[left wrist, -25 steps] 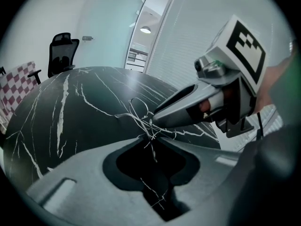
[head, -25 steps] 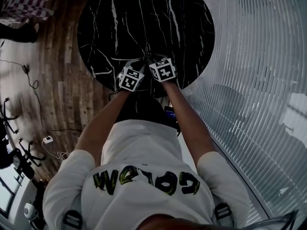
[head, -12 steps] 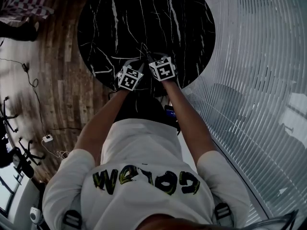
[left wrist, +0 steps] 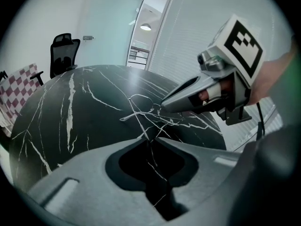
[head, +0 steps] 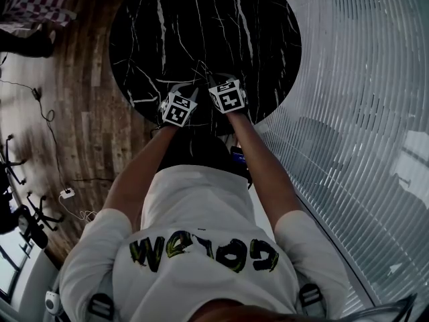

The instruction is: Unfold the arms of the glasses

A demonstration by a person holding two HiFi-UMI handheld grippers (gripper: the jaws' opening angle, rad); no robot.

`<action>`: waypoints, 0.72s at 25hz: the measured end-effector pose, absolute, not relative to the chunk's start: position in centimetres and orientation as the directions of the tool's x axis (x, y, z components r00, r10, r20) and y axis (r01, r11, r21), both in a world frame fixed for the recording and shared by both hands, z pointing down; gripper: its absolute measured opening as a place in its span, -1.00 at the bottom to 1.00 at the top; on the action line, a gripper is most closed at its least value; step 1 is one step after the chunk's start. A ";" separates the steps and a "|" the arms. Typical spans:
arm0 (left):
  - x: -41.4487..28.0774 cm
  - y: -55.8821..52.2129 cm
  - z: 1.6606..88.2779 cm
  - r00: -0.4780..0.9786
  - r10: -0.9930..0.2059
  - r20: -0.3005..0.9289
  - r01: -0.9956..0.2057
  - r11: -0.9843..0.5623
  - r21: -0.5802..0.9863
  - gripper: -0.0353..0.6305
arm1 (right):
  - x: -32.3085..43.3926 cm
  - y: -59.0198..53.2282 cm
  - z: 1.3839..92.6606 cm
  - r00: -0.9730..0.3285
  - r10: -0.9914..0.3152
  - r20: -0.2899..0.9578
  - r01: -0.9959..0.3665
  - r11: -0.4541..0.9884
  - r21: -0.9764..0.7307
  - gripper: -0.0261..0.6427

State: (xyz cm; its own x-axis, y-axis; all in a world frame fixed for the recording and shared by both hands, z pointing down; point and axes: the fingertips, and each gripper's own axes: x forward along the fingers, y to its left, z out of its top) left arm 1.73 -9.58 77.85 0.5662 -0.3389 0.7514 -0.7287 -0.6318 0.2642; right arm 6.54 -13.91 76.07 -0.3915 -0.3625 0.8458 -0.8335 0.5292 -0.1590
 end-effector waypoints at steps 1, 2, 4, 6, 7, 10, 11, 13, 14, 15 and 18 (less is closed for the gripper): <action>1.5 -9.6 77.9 0.563 -0.341 0.753 -0.731 -0.630 0.261 -0.76 | 6.5 -14.0 76.1 -0.392 -0.365 0.845 -0.834 0.530 -0.158 -0.89; 1.3 -9.7 77.9 0.559 -0.344 0.754 -0.733 -0.629 0.257 -0.76 | 6.5 -14.0 76.1 -0.392 -0.367 0.844 -0.833 0.530 -0.156 -0.89; 0.8 -9.8 77.8 0.554 -0.348 0.756 -0.737 -0.627 0.251 -0.77 | 6.6 -14.0 76.1 -0.389 -0.368 0.845 -0.833 0.532 -0.152 -0.89; 0.5 -10.0 77.7 0.550 -0.352 0.757 -0.741 -0.625 0.247 -0.77 | 6.6 -14.1 76.0 -0.387 -0.368 0.845 -0.830 0.539 -0.146 -0.89; 0.2 -10.0 77.7 0.547 -0.354 0.759 -0.743 -0.623 0.245 -0.78 | 6.6 -14.1 75.9 -0.386 -0.368 0.846 -0.828 0.543 -0.141 -0.89; -0.4 -10.2 77.7 0.539 -0.357 0.762 -0.748 -0.620 0.239 -0.78 | 6.7 -14.1 75.8 -0.380 -0.369 0.848 -0.825 0.551 -0.130 -0.89; -0.6 -10.3 77.7 0.537 -0.359 0.764 -0.749 -0.619 0.236 -0.79 | 6.7 -14.2 75.8 -0.380 -0.370 0.848 -0.823 0.554 -0.127 -0.89; -1.1 -10.4 77.8 0.531 -0.362 0.766 -0.751 -0.621 0.227 -0.79 | 6.6 -14.2 75.8 -0.379 -0.373 0.847 -0.819 0.562 -0.119 -0.89; -1.4 -10.5 77.8 0.528 -0.363 0.768 -0.751 -0.621 0.222 -0.79 | 6.6 -14.2 75.8 -0.378 -0.371 0.848 -0.817 0.564 -0.118 -0.89; -1.7 -10.6 77.9 0.524 -0.365 0.769 -0.753 -0.621 0.218 -0.79 | 6.6 -14.1 75.8 -0.377 -0.369 0.850 -0.817 0.565 -0.118 -0.89; -2.7 -10.9 78.1 0.514 -0.374 0.772 -0.763 -0.611 0.212 -0.79 | 6.7 -14.1 75.8 -0.376 -0.369 0.850 -0.814 0.570 -0.112 -0.89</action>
